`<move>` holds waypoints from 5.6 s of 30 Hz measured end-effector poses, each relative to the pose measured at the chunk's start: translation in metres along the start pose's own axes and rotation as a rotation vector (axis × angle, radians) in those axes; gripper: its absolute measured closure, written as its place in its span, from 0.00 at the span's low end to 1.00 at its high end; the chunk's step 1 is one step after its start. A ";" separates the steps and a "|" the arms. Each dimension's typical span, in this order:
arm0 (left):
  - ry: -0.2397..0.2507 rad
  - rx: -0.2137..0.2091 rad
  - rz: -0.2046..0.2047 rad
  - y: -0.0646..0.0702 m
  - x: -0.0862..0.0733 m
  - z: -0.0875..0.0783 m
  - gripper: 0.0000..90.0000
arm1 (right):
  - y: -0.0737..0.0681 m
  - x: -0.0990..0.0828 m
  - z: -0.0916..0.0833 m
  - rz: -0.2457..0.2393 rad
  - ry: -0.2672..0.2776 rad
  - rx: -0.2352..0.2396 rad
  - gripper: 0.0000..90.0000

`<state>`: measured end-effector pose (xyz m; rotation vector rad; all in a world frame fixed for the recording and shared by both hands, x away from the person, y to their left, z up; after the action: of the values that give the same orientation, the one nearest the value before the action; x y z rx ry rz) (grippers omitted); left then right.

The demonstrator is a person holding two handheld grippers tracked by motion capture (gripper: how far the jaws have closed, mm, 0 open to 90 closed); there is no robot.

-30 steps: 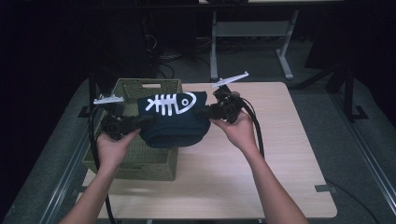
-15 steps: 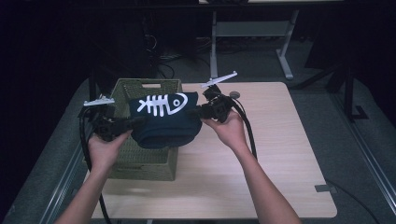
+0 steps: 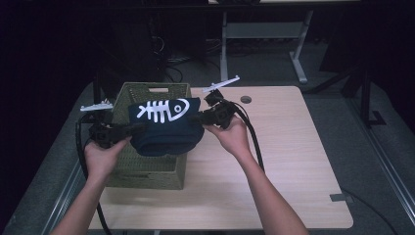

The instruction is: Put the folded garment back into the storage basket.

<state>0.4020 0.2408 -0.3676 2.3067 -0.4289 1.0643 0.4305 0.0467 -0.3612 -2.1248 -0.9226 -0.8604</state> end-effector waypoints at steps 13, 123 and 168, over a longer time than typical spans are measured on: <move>-0.005 0.046 -0.019 -0.025 -0.005 -0.014 0.76 | -0.011 0.004 0.028 0.010 -0.004 0.028 0.82; -0.027 0.125 0.077 -0.002 -0.014 0.022 0.38 | 0.026 -0.034 -0.008 0.048 0.076 -0.003 0.35; -0.036 0.020 0.156 0.080 -0.010 0.071 0.18 | 0.072 -0.089 -0.087 0.138 0.089 -0.081 0.20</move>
<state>0.3977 0.1347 -0.3845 2.3436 -0.6236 1.1066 0.4135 -0.0906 -0.4022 -2.1717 -0.6981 -0.9274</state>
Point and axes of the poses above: each handheld gripper's, and its own axes: z roughly forward along the jaws, x roughly out of its top, y roughly to its right, the point moved 10 cm from there along z, roughly forward along the jaws, and after that the axes turned 1 degree about -z, right-handed, at the moved point
